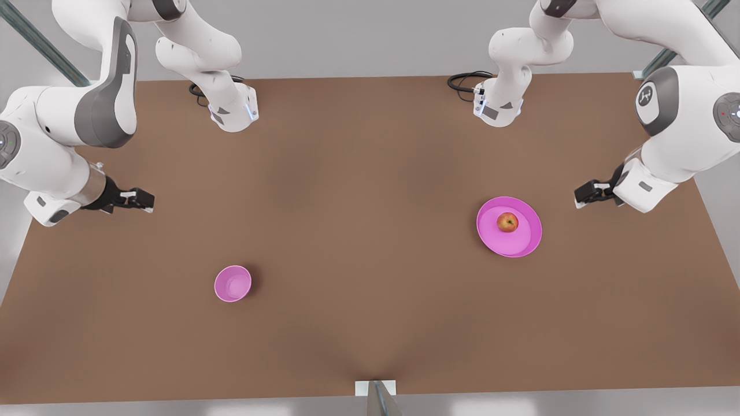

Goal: Use the left arm to pick up the apple from the plate, transfer it to the gripper of the right arm, and then use the right arm to place it into the bowl

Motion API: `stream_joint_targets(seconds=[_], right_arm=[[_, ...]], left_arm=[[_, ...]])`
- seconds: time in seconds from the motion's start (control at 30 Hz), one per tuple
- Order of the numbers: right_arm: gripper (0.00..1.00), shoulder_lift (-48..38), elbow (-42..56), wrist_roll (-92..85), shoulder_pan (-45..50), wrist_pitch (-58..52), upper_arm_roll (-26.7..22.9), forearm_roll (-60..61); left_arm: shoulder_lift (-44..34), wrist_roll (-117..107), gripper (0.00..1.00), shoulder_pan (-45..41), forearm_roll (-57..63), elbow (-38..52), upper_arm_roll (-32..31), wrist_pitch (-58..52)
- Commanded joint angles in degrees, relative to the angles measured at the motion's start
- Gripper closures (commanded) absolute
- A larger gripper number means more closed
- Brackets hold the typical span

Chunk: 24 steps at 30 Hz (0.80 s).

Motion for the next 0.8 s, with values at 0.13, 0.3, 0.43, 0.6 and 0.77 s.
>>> stream_joint_targets(seconds=[0.13,0.3,0.43,0.6,0.77], right_arm=[[0.00,0.2,0.1,-0.9,0.1,1.5,0.1,0.0],[0.00,0.1,0.1,-1.0,0.1,1.5,0.1,0.0],[0.00,0.1,0.1,-1.1,0.1,1.5,0.1,0.0],[0.00,0.1,0.2,-1.0,0.4,1.5,0.3,-0.1],[0.00,0.1,0.2,-1.2,0.3,1.3,0.3,-0.1]], left_arm=[[3.0,-5.3,0.00,-5.9,-1.0,-6.6,-0.2,8.0],[-4.1,-9.1,0.00,-9.4,-2.5,-40.5,-0.3,40.9],[-2.9,-9.0,0.00,-8.9,-2.5,-49.1,-0.2,52.4],[-2.5,-8.2,0.00,-8.0,-2.5,-53.0,0.0,55.4],[-2.9,-3.8,0.00,-5.3,-2.4,-56.2,0.1,56.1]])
